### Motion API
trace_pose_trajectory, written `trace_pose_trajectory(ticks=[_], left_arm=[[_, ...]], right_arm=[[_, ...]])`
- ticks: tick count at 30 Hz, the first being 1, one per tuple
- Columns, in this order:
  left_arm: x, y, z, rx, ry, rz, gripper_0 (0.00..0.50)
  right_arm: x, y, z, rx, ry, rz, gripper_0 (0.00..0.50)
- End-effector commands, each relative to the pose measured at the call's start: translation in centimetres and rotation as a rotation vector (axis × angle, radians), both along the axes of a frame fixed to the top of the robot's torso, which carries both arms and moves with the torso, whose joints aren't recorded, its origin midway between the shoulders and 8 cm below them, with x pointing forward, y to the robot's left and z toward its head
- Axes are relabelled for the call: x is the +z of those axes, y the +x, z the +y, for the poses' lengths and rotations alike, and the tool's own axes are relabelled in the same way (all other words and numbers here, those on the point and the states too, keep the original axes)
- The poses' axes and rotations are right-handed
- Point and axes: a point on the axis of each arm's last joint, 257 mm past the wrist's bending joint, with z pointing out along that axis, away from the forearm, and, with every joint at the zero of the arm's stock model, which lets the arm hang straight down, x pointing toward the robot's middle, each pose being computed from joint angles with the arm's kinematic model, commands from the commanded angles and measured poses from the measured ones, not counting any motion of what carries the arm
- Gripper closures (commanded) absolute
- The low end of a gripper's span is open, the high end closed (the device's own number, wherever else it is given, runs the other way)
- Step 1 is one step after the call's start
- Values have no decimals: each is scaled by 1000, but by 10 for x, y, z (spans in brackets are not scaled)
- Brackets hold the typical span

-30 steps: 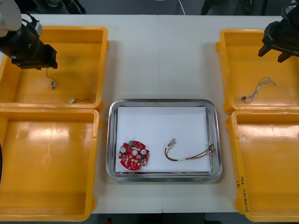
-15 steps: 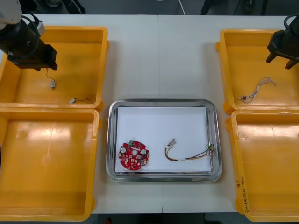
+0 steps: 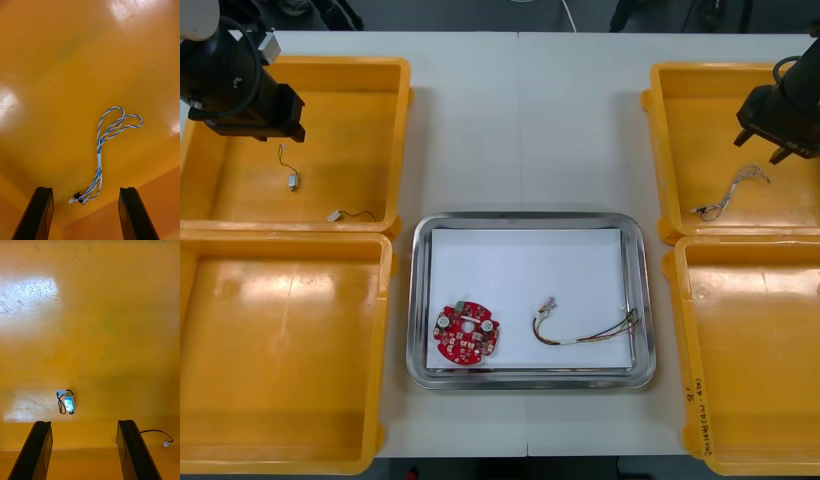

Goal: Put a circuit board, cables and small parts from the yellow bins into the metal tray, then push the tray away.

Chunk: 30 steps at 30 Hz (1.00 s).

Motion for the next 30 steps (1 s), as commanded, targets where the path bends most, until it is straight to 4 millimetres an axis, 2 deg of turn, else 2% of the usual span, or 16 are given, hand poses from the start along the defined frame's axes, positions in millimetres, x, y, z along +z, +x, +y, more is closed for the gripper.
trace_pose_trajectory(ticks=[1, 5, 16, 30], left_arm=[[15, -4, 25, 69, 4, -44, 0], [7, -5, 28, 75, -8, -50, 0], [-17, 0, 39, 88, -16, -85, 0], [-44, 2, 33, 88, -38, -100, 0]], right_arm=[[17, 16, 13, -40, 61, -50, 0], [2, 19, 13, -58, 69, -43, 0], [-18, 27, 9, -93, 65, -55, 0], [-49, 32, 4, -113, 62, -61, 0]])
